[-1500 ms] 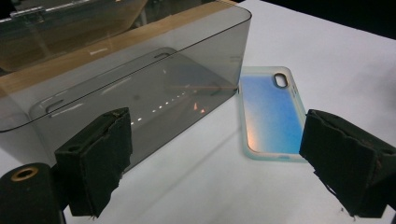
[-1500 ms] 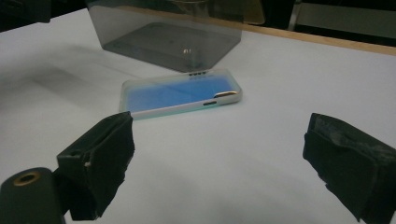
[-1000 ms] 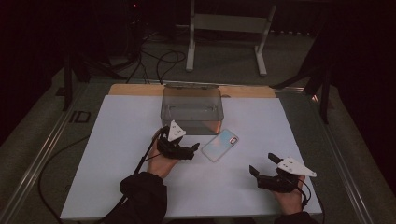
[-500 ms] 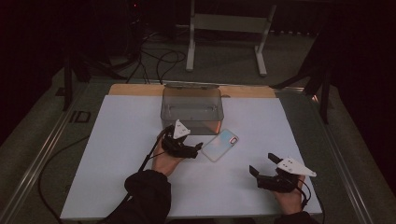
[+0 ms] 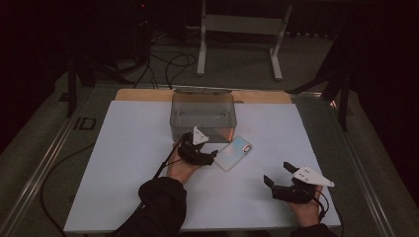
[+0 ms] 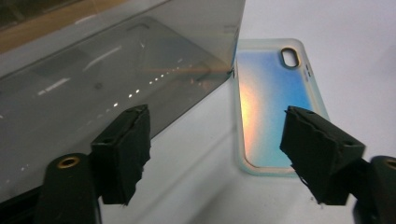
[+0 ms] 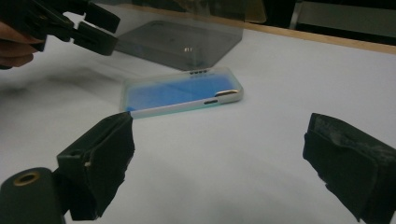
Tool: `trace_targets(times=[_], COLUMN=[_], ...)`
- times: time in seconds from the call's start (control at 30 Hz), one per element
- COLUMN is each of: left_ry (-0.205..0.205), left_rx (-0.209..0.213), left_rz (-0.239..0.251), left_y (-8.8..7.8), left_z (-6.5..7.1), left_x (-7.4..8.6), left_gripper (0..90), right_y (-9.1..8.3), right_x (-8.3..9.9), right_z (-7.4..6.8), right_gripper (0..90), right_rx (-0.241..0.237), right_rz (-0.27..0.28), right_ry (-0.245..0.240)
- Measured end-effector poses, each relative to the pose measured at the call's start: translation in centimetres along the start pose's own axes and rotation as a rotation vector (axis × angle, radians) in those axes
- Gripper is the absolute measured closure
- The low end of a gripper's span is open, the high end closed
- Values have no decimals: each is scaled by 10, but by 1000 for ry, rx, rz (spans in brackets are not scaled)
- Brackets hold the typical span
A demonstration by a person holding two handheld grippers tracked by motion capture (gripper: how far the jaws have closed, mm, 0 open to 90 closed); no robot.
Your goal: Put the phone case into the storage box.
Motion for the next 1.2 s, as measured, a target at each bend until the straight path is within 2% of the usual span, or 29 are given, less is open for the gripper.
trace_targets(times=[0.1, 0.3, 0.5, 0.57, 0.7, 1.2], left_ry=[6, 1, 10, 8, 0, 9], left_rx=[-7, 9, 50, 52, 65, 90], left_rz=[-12, -26, -64, -67, -112, -184], left_y=[3, 12, 25, 26, 35, 45], left_z=[1, 8, 15, 16, 17, 19], left_x=[0, -1, 1, 1, 6, 15], left_gripper=[290, 352, 480, 505, 565, 781], right_y=[0, 0, 1, 1, 0, 1], right_x=[0, 0, 0, 0, 0, 0], right_z=[0, 0, 0, 0, 0, 0], right_gripper=[87, 87, 87, 87, 87, 87], right_rx=[0, -1, -4, -3, -3, -6], right_rz=[0, -1, -3, -4, -1, -3], right_ry=[0, 0, -1, -2, -1, 0])
Point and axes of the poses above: each handheld gripper's, and its own axes: y roughly forward along the jaws, x roughly out of its underside, z roughly to its right, the point moved 10 cm from there along y, roughly forward along the jaws, and after that the axes turned 1 degree about -y, right-handed, at the moved point
